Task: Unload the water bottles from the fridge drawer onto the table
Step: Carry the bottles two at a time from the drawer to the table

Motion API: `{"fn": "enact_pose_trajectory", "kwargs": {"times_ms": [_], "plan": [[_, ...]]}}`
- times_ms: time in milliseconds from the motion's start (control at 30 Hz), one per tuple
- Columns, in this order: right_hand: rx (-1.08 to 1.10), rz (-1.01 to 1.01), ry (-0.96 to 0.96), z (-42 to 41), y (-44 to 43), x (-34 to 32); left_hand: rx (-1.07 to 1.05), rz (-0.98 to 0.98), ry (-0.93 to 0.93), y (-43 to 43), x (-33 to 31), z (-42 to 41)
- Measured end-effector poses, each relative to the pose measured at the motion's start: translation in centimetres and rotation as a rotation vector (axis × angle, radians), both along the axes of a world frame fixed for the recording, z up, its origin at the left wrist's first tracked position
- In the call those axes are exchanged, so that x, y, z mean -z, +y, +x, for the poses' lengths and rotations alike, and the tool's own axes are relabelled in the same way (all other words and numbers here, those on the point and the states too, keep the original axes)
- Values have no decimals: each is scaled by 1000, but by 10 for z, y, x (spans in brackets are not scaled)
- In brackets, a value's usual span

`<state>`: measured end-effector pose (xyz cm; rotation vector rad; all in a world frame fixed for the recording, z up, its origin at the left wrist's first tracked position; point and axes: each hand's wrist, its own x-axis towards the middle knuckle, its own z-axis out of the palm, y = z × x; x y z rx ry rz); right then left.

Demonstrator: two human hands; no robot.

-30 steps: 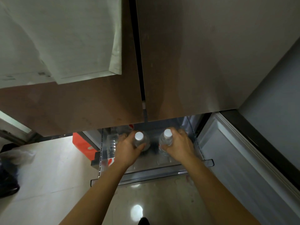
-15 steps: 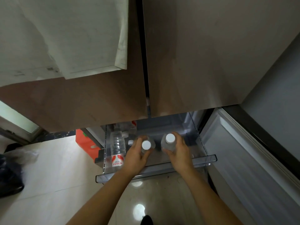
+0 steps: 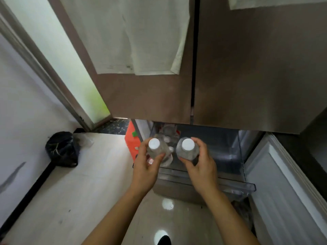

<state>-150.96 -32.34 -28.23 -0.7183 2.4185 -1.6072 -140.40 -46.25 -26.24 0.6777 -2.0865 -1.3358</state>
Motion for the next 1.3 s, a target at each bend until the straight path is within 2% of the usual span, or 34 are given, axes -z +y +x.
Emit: {"fn": "enact_pose_trajectory", "kwargs": {"times_ms": [200, 433, 600, 833, 1033, 1300], "plan": [[-363, -35, 107, 56, -43, -27, -223, -83, 117, 1, -41, 89], [-718, -49, 210, 171, -93, -52, -441, -133, 73, -14, -63, 237], [-985, -85, 225, 284, -134, -64, -573, -143, 38, -21, -69, 370], [-1303, -108, 271, 502, -190, -74, -813, -124, 25, -29, -66, 595], [-1477, -106, 286, 648, -227, -77, -1000, -161, 13, -32, -71, 729], [-1614, -113, 255, 776, -294, -58, -1174, -178, 4, -75, -52, 844]]}}
